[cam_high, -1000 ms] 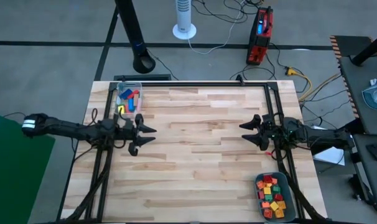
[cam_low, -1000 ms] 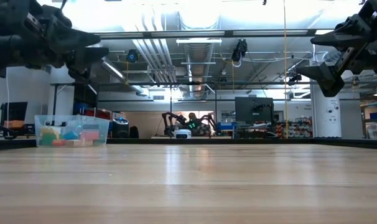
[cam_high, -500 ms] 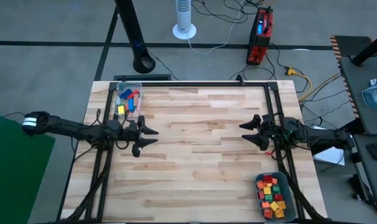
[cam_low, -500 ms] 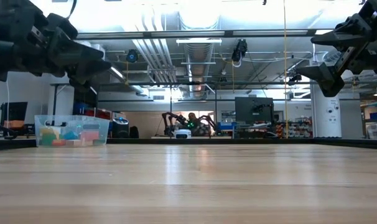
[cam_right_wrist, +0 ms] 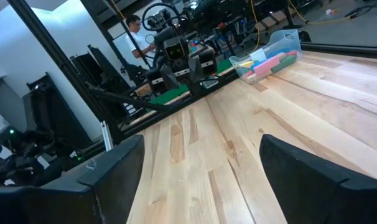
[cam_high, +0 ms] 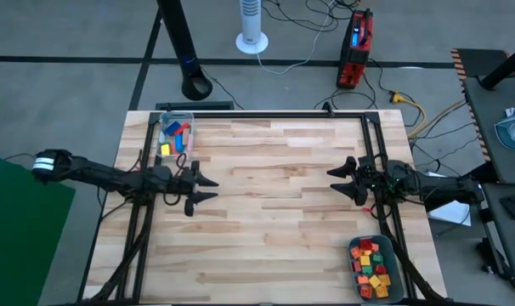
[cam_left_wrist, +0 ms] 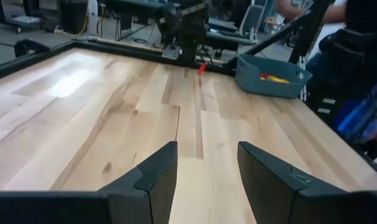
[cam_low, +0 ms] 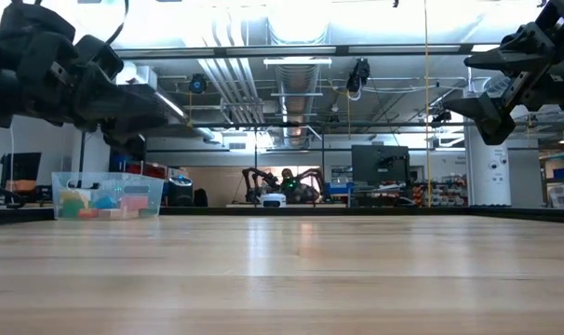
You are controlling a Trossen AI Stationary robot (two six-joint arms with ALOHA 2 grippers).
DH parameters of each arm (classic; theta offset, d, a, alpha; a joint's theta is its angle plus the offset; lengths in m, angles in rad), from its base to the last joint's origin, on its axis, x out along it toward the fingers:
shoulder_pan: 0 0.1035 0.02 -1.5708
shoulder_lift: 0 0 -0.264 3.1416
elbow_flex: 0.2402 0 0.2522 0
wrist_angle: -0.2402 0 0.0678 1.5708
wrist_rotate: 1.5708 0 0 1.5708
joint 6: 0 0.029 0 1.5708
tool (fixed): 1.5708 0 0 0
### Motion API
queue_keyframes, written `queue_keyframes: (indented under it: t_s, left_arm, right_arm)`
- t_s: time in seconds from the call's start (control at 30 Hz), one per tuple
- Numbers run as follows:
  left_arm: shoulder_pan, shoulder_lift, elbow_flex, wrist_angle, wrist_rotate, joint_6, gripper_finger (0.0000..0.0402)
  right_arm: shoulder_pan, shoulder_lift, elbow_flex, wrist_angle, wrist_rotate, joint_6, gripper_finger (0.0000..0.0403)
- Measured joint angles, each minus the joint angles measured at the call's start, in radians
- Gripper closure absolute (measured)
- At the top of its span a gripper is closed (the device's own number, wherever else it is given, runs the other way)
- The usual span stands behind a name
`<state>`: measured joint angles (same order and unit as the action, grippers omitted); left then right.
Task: Sort blocks by size
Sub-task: Return to Home Position
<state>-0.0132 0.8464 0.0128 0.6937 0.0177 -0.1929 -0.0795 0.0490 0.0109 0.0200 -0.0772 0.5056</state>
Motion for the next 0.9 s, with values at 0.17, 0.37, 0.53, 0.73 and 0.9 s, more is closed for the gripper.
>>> queue_keyframes:
  t_s: [0.17, 0.37, 0.53, 0.73, 0.9]
  left_arm:
    - [0.000, 0.037, 0.000, 0.000, 0.000, 0.000, 0.0247]
    - [0.000, 0.074, 0.000, 0.001, 0.000, 0.000, 0.0247]
    - [0.000, 0.108, 0.000, 0.001, 0.000, 0.000, 0.0247]
    - [0.000, 0.152, 0.000, 0.001, 0.000, 0.000, 0.0247]
    - [0.000, 0.192, 0.000, 0.001, 0.000, 0.000, 0.0247]
  right_arm:
    - [0.000, 0.000, 0.000, 0.000, 0.000, 0.000, 0.0099]
    - [0.000, 0.000, 0.000, 0.000, 0.000, 0.000, 0.0087]
    - [0.000, 0.000, 0.000, 0.000, 0.000, 0.000, 0.0075]
    - [0.000, 0.000, 0.000, 0.000, 0.000, 0.000, 0.0066]
    - [0.000, 0.000, 0.000, 0.000, 0.000, 0.000, 0.0066]
